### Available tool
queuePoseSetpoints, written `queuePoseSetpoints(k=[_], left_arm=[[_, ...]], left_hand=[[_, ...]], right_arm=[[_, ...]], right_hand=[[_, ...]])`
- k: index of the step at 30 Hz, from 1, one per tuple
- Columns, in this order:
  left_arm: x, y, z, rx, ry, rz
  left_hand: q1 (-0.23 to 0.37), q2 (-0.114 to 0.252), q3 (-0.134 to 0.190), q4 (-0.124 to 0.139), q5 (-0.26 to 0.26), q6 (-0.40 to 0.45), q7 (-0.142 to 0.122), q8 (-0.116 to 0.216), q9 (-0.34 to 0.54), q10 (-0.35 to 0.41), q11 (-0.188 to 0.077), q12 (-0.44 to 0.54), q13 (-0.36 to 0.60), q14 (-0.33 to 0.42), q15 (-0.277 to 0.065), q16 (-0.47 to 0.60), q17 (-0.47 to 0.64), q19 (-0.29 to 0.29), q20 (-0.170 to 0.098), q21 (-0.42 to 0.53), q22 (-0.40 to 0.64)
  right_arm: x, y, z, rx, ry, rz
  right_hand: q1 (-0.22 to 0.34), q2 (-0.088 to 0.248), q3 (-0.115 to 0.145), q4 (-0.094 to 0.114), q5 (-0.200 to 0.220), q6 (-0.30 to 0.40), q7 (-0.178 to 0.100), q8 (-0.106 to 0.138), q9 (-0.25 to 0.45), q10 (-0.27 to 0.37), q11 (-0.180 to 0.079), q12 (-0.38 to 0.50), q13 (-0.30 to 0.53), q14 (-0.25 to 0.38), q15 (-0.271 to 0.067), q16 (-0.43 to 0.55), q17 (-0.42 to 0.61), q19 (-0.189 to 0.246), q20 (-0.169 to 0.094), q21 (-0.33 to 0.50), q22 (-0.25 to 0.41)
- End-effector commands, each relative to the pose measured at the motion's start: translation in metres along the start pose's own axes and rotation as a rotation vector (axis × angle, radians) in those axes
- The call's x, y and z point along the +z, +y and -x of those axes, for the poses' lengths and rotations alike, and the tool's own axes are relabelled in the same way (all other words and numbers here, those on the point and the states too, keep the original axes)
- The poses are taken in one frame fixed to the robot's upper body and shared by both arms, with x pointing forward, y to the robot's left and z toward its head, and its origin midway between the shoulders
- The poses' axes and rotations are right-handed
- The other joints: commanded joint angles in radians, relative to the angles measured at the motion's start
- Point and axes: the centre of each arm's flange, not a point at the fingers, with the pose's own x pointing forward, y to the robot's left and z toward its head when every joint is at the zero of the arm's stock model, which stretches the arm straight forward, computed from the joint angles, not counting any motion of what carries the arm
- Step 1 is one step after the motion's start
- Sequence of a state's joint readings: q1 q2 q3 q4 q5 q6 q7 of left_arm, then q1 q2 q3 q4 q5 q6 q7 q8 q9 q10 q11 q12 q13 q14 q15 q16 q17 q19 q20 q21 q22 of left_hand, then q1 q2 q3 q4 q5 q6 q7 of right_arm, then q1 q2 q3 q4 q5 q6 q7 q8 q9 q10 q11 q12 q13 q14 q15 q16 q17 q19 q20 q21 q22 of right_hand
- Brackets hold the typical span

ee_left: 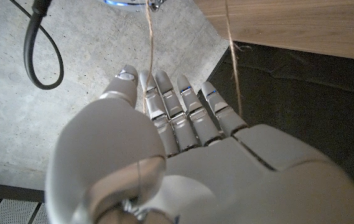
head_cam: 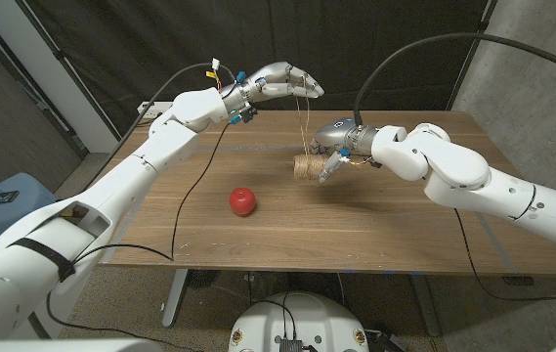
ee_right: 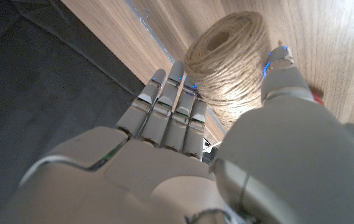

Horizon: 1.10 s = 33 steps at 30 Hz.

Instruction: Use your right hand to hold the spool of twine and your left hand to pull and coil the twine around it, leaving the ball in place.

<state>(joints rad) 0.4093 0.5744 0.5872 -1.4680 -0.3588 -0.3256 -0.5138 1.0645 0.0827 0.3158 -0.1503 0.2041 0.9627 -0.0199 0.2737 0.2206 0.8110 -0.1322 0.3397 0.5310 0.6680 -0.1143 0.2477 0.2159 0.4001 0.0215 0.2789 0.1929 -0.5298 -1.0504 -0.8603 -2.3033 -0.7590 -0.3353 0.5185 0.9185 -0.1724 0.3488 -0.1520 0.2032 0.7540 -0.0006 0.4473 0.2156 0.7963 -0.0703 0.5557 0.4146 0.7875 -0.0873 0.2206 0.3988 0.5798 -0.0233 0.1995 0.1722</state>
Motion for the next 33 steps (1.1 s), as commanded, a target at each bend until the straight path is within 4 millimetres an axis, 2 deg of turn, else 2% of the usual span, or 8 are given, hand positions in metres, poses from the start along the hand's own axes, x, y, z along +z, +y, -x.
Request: queuePoseSetpoints(k=[1,33], left_arm=[[-0.003,0.003,0.001,0.003,0.011,-0.01],[-0.019,0.007,0.003,0.007,0.046,0.003]], left_hand=[[0.002,0.009,0.003,-0.003,0.01,-0.002,0.002,-0.002,0.003,0.004,0.0,-0.002,0.002,0.007,0.005,-0.003,0.005,0.005,-0.001,0.001,0.005],[0.003,0.009,0.004,-0.004,0.01,-0.003,0.001,-0.004,0.003,0.005,0.002,-0.006,0.006,0.005,0.004,-0.005,0.007,0.003,-0.001,0.0,0.005]], right_arm=[[0.002,0.001,0.011,0.009,0.005,-0.013],[0.01,-0.019,0.039,0.014,-0.001,0.0]], right_hand=[[0.126,0.13,0.005,-0.001,0.005,0.167,-0.167,0.005,0.004,0.138,-0.13,0.0,0.003,0.012,-0.145,-0.001,0.003,0.008,-0.001,0.0,0.003],[0.126,0.131,0.004,0.0,0.005,0.17,-0.168,0.006,0.004,0.139,-0.13,-0.007,0.0,0.013,-0.144,-0.004,0.002,0.01,-0.005,0.0,0.003]])
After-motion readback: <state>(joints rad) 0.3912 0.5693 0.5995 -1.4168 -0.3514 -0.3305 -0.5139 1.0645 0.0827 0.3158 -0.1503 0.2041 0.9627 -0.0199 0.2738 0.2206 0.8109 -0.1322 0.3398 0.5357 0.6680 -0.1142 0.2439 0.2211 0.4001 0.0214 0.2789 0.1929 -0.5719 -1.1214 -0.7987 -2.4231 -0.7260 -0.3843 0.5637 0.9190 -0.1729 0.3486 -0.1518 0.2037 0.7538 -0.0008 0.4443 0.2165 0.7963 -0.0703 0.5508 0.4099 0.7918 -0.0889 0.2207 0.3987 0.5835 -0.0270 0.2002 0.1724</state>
